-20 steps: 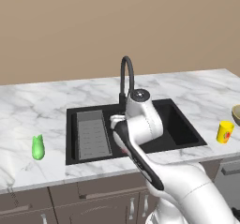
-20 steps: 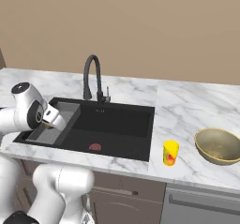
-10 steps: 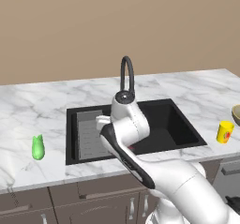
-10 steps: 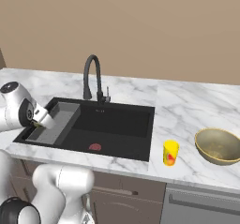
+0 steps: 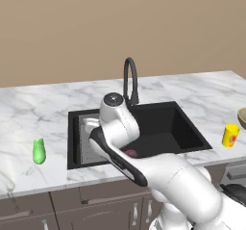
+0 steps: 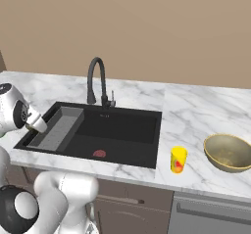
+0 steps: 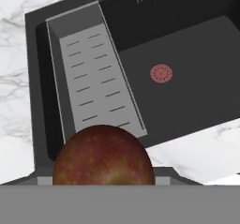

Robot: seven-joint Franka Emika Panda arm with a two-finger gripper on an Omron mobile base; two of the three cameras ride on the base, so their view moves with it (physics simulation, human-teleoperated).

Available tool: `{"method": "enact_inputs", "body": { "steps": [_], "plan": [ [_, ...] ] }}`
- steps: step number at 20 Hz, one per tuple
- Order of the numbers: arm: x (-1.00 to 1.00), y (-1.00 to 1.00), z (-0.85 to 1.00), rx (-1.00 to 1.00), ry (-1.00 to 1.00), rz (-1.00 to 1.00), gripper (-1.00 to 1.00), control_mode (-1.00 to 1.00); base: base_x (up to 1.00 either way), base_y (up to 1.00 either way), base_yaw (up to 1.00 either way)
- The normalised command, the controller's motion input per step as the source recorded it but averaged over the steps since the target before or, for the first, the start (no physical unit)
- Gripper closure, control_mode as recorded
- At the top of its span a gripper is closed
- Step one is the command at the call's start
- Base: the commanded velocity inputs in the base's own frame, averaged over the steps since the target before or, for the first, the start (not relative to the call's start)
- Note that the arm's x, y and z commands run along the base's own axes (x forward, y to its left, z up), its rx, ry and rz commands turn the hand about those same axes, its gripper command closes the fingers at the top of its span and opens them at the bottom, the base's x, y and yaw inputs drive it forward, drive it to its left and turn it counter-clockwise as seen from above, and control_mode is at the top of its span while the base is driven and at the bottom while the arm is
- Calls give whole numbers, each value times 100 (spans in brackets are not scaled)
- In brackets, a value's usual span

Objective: Remove the corn and apple from the sink. Then move the bowl and cup from the counter to the sink for washing.

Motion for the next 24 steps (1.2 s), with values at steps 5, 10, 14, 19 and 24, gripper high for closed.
{"method": "enact_inputs", "body": {
  "steps": [5, 10, 14, 19, 24],
  "plan": [
    [21, 49, 0, 3, 3, 0, 100, -100, 0, 0, 0],
    [26, 43, 0, 5, 7, 0, 100, -100, 0, 0, 0],
    [32, 39, 0, 4, 3, 0, 100, -100, 0, 0, 0],
    [34, 40, -2, 1, 0, 0, 100, -100, 0, 0, 0],
    [33, 40, -4, 1, 0, 0, 100, -100, 0, 0, 0]
  ]
}}
